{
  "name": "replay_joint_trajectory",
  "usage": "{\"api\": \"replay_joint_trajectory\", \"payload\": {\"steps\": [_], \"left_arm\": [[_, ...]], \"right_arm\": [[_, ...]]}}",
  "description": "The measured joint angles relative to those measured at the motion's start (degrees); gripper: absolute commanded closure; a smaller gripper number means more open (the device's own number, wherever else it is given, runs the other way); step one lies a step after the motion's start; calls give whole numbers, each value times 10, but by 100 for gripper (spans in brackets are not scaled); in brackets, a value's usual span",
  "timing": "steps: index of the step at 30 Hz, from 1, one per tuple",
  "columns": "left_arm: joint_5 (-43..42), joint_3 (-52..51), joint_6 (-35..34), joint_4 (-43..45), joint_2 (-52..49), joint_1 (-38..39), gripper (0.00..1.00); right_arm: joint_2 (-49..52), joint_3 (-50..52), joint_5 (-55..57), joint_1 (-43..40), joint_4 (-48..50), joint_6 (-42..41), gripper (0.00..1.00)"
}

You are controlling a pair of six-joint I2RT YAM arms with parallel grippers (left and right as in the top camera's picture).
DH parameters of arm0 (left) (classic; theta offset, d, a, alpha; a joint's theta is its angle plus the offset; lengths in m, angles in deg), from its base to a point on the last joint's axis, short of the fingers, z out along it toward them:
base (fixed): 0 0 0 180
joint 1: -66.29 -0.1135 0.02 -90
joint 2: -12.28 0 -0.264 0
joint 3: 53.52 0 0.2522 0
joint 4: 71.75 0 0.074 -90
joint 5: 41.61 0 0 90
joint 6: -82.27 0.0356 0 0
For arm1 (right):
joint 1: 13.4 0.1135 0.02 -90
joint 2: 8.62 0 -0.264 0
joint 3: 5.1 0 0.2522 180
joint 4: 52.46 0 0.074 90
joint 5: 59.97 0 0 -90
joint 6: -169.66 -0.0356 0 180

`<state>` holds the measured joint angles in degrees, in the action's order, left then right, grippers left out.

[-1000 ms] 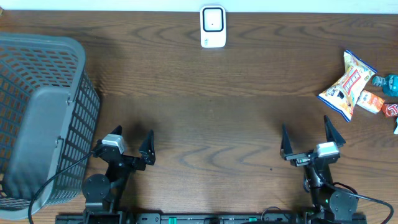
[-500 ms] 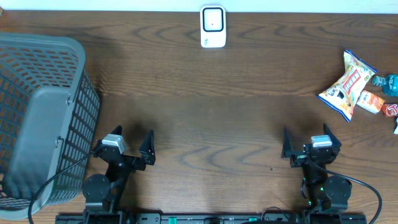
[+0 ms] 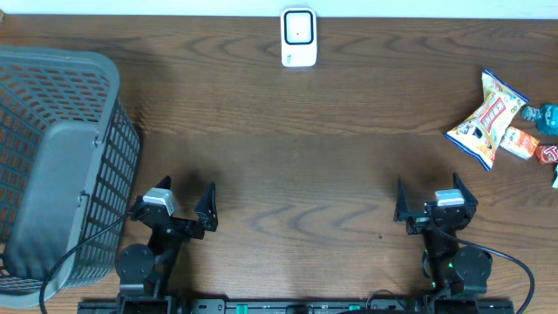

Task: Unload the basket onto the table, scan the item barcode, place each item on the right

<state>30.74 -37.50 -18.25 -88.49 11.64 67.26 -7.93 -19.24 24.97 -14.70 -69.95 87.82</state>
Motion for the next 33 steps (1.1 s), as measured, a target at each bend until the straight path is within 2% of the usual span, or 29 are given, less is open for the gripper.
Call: {"api": "replay_joint_trajectory", "payload": {"steps": [17, 26, 33], "left_arm": [[6, 0, 0, 0, 0, 0, 2], [140, -2, 9, -4, 0, 0, 2], [169, -3, 65, -2, 0, 0, 2]], "right_arm": [[0, 0, 0, 0, 0, 0, 1], [0, 0, 0, 0, 0, 0, 1], [0, 0, 0, 0, 0, 0, 1]]}}
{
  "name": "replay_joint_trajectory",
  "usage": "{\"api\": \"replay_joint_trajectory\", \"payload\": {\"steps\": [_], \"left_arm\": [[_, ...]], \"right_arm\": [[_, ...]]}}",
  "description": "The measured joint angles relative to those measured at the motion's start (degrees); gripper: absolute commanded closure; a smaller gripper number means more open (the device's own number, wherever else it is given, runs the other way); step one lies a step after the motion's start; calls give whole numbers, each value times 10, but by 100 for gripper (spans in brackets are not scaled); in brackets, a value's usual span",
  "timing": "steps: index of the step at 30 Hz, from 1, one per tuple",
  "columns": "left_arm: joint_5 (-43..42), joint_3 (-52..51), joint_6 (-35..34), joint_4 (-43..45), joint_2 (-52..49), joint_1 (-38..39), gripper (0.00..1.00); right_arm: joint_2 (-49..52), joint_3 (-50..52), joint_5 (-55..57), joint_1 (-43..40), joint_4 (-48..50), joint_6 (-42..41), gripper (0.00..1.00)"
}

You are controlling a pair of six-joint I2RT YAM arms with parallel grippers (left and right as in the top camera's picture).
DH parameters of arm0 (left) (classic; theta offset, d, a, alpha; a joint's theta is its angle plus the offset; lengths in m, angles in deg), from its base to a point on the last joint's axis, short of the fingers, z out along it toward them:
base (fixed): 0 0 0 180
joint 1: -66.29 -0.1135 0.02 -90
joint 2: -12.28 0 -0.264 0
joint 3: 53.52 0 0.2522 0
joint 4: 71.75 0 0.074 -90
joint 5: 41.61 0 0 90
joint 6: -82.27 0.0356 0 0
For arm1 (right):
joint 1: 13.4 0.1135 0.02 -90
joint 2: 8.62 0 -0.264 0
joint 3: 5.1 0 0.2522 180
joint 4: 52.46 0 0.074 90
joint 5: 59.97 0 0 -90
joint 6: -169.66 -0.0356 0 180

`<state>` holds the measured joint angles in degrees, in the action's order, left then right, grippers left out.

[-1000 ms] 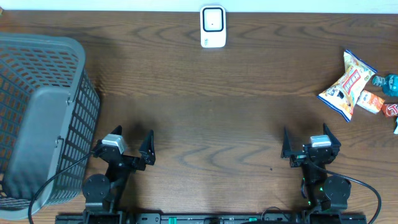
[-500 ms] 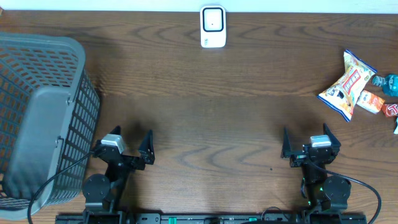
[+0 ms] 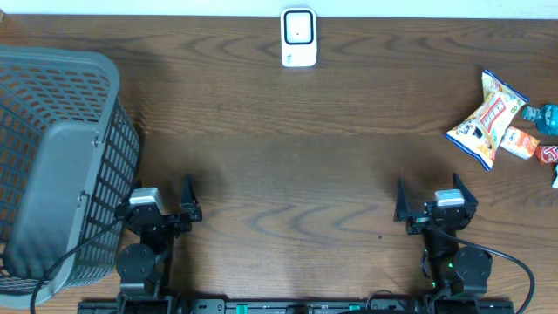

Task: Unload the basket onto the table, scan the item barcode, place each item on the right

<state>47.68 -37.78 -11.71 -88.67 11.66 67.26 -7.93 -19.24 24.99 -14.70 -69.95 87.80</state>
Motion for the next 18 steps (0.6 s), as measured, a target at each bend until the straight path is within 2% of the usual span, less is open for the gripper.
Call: {"api": "replay_joint_trajectory", "payload": {"steps": [18], "left_arm": [[-2, 0, 26, 0, 0, 0, 2]], "right_arm": [[0, 0, 0, 0, 0, 0, 1]]}}
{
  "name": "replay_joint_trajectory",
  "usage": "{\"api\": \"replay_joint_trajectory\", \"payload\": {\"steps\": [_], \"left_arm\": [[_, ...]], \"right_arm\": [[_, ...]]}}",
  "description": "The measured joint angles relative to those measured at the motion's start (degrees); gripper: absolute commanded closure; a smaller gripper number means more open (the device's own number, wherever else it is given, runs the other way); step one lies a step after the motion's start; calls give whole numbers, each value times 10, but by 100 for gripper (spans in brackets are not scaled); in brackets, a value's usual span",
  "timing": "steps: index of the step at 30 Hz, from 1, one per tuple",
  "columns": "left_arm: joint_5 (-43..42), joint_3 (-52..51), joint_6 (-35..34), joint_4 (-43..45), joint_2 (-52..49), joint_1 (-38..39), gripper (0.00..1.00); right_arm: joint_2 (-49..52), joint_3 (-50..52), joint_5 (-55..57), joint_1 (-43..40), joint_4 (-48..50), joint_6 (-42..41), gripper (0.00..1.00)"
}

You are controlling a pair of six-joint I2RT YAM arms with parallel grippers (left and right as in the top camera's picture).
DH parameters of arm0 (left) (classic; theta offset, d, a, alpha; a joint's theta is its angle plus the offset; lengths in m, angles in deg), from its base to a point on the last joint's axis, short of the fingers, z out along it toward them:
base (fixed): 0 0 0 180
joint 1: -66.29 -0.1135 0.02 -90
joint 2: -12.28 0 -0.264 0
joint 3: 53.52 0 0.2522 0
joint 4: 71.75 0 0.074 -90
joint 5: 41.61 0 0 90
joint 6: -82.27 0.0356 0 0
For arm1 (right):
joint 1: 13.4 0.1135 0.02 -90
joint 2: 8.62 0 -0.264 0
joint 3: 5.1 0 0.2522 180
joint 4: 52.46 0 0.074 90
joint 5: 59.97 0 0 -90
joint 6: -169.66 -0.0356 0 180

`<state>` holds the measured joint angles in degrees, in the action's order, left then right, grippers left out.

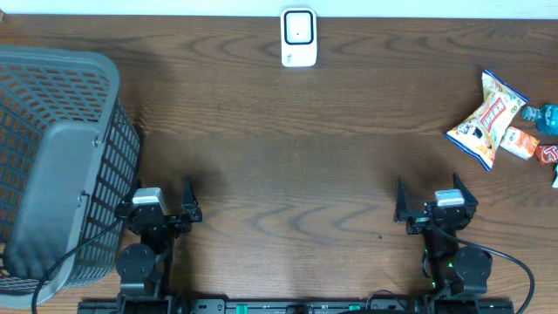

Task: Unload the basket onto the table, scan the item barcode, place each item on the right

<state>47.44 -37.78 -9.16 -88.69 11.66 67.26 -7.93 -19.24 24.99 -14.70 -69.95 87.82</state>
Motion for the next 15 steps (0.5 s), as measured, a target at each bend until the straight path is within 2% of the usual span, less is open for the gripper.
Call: {"api": "replay_joint_trajectory", "payload": {"steps": [15], "left_arm": [[0, 0, -14, 0, 0, 0, 2]], "right_arm": [[0, 0, 0, 0, 0, 0, 1]]}}
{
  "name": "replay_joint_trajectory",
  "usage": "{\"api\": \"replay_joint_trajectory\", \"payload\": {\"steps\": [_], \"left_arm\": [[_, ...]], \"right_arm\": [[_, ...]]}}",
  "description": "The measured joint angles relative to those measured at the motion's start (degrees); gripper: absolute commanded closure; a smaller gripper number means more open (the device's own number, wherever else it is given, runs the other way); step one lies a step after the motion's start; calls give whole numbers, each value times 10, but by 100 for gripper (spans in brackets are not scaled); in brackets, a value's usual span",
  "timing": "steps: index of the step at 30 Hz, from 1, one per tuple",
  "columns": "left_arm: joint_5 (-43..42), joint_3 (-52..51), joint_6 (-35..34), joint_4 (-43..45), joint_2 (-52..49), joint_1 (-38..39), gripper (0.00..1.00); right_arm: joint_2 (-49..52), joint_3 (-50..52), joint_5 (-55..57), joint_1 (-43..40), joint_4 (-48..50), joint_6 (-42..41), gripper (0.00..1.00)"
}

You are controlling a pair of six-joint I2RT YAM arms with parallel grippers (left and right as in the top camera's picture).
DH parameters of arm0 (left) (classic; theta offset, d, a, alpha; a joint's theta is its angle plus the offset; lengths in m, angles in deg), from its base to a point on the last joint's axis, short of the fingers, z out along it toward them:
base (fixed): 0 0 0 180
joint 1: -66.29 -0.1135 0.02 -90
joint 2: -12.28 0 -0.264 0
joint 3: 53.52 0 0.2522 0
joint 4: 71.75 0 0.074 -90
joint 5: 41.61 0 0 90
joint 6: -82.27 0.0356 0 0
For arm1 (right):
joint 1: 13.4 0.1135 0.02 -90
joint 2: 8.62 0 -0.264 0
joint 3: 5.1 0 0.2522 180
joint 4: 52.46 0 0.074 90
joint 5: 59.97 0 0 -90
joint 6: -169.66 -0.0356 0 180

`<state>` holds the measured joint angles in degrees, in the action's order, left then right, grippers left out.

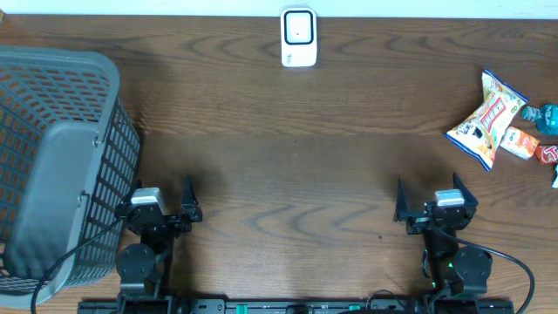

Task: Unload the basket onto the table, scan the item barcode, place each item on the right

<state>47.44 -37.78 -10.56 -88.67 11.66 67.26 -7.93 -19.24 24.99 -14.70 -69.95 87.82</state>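
The white barcode scanner (298,37) stands at the far middle edge of the table. The items lie at the far right: a white, blue and orange snack bag (486,118), a small orange packet (521,141), a teal item (547,115) and a red item (549,154) cut off by the frame edge. My left gripper (161,199) rests open at the near left, beside the basket, holding nothing. My right gripper (429,194) rests open at the near right, well short of the items, and holds nothing.
A large grey mesh basket (61,157) fills the left side, its near right corner touching or just next to my left arm. Bare brown wood table (296,166) lies between the arms and the scanner.
At first my left gripper was open and angled toward the right, a little out from the basket. By 1.1 s ago it stood straight and close against the basket, and it has stayed there. My right arm and the items have not moved.
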Motion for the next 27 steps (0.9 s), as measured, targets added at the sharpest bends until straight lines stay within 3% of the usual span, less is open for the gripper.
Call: {"api": "replay_joint_trajectory", "payload": {"steps": [14, 27], "left_arm": [[0, 0, -1, 0, 0, 0, 2], [0, 0, -2, 0, 0, 0, 2]], "right_arm": [[0, 0, 0, 0, 1, -4, 1], [0, 0, 3, 0, 0, -80, 1]]}}
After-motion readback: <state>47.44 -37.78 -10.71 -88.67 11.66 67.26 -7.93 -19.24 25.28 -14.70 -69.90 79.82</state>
